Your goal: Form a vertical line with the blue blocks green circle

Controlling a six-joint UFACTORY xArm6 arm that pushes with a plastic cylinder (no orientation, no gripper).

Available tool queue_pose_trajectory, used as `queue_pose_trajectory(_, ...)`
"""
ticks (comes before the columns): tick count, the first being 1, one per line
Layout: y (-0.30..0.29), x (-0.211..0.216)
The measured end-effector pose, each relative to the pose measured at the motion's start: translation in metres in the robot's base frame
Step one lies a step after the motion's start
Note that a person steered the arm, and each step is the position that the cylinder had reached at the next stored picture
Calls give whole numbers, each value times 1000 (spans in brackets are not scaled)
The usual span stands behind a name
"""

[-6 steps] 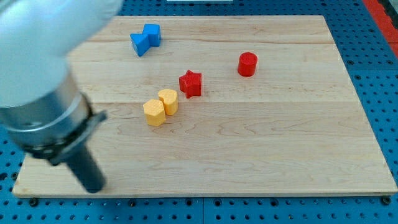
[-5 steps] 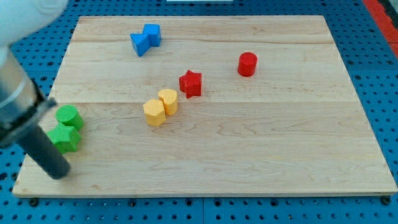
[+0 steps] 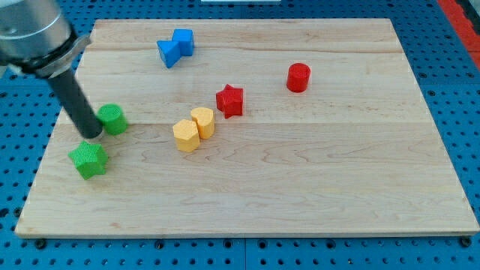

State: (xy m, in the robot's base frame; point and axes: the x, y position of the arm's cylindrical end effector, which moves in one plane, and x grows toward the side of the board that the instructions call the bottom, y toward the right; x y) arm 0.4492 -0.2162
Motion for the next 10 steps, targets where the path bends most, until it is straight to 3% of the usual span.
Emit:
queue_pose_trajectory(2, 21, -62)
queue_pose_trajectory(3, -13, -23)
queue_pose_trajectory(5, 84, -28)
queue_pose_trajectory(7, 101, -74)
queue_pose_trajectory(8, 165, -132)
queue_pose_trajectory(9, 151, -183)
queue_pose_trajectory(10, 104, -186)
